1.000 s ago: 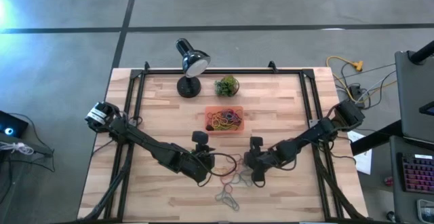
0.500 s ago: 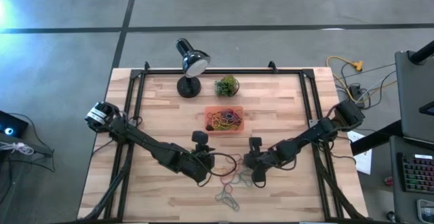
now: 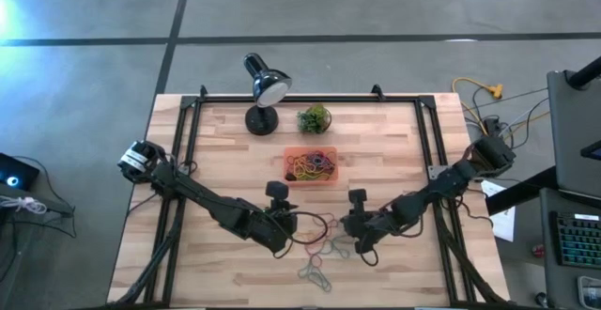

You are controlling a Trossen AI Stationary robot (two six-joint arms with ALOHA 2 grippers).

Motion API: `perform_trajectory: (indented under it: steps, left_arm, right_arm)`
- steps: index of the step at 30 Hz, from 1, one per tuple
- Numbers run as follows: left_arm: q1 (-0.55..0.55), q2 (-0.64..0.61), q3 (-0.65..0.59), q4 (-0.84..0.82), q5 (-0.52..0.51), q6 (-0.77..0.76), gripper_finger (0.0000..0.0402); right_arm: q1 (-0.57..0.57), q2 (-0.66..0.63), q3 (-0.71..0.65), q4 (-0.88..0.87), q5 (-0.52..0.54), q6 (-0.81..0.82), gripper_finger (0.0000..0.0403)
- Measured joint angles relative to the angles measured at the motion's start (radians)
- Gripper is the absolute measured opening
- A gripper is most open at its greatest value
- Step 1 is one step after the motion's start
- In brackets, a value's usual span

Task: Pick and place rubber bands into bin
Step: Put the blue rubber band into the orange bin

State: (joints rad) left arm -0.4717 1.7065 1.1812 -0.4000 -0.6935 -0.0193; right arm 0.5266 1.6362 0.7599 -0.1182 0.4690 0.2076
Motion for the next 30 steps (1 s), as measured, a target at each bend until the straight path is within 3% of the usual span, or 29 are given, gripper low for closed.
perform_trajectory:
  steps: [16,23,30]
  left_arm:
    - [0.000,0.000,0.000,0.001,-0.008,0.000,0.0075]
    - [0.000,0.000,0.000,0.001,-0.008,0.000,0.0075]
    - [-0.002,0.000,-0.002,-0.011,-0.008,-0.001,0.0075]
  right_arm:
    - [0.100,-0.044,0.003,0.078,0.510,-0.166,0.0008]
    - [0.080,-0.047,0.091,0.097,0.656,-0.395,0.0008]
    - [-0.014,-0.059,0.225,0.099,0.665,-0.665,0.0009]
